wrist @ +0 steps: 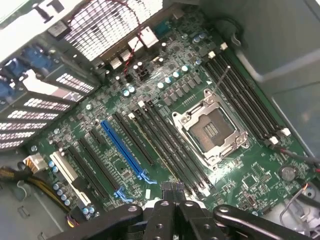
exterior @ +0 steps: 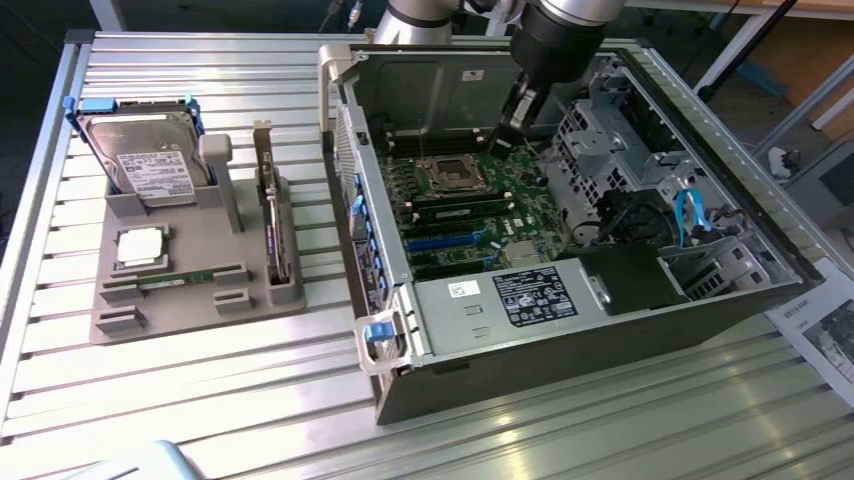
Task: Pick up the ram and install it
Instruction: 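Press down the ram until it locks into place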
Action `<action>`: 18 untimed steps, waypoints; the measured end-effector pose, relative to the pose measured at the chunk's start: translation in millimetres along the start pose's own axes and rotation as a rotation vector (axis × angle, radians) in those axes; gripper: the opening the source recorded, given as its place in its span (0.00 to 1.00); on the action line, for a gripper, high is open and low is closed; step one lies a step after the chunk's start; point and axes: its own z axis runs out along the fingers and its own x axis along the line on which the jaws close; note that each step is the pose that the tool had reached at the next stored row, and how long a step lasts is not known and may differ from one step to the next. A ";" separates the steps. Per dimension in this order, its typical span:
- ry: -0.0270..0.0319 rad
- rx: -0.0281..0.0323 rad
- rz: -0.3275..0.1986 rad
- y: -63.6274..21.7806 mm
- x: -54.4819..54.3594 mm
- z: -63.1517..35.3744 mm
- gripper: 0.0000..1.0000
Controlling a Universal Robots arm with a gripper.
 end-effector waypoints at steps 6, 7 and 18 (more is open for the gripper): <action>-0.0041 -0.0012 0.107 0.0 0.0 0.0 0.10; -0.0047 -0.0014 0.121 0.0 0.0 0.0 0.10; -0.0114 -0.0034 0.297 0.0 0.0 0.1 0.10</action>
